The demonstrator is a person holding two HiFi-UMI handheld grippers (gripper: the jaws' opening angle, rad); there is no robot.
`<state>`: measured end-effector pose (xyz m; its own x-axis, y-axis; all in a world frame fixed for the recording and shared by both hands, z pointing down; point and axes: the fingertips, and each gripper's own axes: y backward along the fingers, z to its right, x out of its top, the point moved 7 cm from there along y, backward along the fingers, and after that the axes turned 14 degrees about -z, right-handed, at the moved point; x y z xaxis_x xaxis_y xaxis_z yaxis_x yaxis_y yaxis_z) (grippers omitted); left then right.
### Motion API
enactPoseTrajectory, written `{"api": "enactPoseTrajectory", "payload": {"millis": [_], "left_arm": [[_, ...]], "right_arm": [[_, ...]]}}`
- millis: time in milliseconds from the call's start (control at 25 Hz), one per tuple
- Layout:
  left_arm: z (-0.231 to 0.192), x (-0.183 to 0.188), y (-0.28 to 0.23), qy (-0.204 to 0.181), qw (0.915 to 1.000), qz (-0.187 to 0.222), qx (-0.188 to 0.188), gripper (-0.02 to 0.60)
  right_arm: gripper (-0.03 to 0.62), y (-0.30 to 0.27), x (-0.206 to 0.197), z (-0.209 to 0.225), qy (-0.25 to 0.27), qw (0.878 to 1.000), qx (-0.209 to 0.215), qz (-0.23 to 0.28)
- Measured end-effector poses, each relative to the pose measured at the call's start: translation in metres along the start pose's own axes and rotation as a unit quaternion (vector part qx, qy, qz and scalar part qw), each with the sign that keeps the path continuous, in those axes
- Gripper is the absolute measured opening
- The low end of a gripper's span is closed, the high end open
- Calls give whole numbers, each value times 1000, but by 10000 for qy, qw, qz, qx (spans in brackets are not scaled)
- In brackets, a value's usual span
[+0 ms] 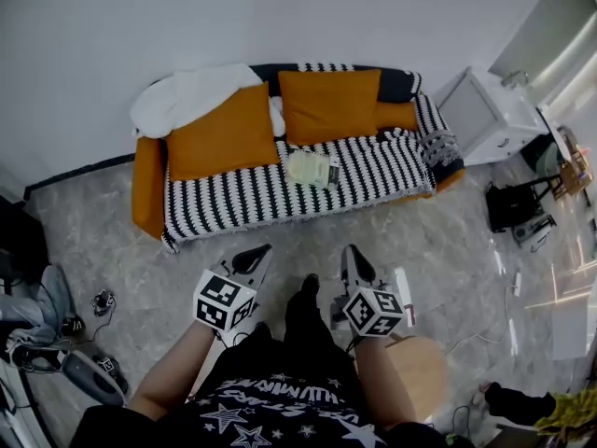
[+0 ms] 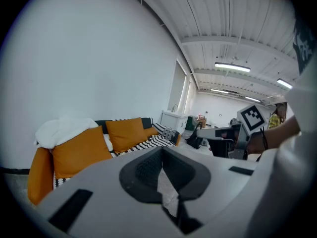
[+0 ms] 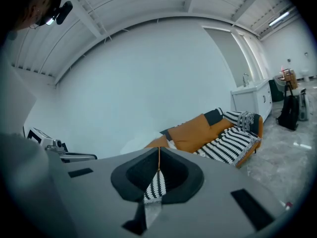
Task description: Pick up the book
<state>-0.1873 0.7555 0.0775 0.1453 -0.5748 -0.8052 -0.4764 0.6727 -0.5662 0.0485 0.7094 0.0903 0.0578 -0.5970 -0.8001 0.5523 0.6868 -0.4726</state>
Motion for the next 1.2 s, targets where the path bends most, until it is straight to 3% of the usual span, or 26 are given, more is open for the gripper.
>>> {"api": "enactPoseTrajectory", "payload": {"millis": [480,1200], "left_arm": [[-46,27,-41,229,9987,-133,426,8],[-89,123,-180,212,9981,-440,377,8]], "right_arm": [[25,-70,42,60,-89,9998,-104,-142],[25,-150,113,179,-577,9974,-243,-361]]}}
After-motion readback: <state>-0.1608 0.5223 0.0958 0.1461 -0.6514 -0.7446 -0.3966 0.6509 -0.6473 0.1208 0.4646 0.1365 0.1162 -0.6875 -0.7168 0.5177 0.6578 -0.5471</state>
